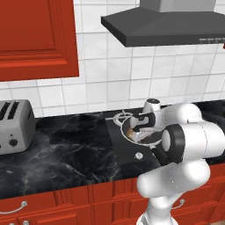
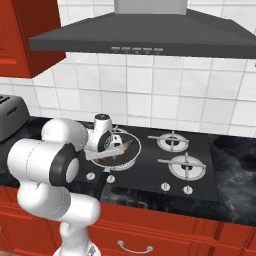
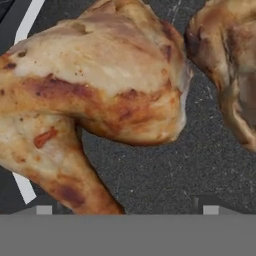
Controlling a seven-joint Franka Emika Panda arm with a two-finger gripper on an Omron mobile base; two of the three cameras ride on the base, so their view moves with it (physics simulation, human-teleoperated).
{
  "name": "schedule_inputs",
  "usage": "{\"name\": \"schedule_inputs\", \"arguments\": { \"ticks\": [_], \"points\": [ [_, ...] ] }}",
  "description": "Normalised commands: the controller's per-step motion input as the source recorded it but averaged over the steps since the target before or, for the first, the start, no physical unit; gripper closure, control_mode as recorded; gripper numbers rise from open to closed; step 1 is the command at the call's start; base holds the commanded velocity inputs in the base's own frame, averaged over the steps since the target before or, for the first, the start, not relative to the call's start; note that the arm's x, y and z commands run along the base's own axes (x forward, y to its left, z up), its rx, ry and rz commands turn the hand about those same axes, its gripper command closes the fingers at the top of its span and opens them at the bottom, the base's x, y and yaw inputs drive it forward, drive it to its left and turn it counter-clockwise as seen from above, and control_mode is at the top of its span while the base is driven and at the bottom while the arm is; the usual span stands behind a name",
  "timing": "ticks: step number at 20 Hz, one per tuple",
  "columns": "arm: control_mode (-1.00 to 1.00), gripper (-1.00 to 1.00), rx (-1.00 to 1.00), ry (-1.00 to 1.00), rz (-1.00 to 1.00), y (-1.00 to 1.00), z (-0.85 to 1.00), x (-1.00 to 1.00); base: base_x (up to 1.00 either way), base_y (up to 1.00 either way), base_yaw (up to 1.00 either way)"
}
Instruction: Take the chicken drumsticks from the pan and place one on each plate on the dining counter.
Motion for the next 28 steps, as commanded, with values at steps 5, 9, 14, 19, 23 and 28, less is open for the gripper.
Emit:
{"name": "schedule_inputs", "arguments": {
  "ticks": [5, 9, 14, 19, 23, 28],
  "points": [
    [-1.0, 1.0, 0.0, -0.02, 0.0, 0.0, -0.07, 0.0, 0.0, 0.0, 0.0],
    [-1.0, 1.0, 0.0, 0.0, 0.0, 0.0, -0.09, 0.0, 0.0, 0.0, 0.0],
    [-1.0, 1.0, 0.0, 0.03, 0.0, 0.0, -0.11, 0.0, 0.0, 0.0, 0.0],
    [-1.0, 1.0, 0.0, 0.06, 0.0, 0.0, 0.02, -0.01, 0.0, 0.0, 0.0],
    [-1.0, 1.0, 0.0, 0.0, 0.0, 0.0, 0.36, -0.17, 0.0, 0.0, 0.0],
    [-1.0, 1.0, 0.0, -0.02, 0.0, 0.0, 0.45, -0.41, 0.0, 0.0, 0.0]
  ]
}}
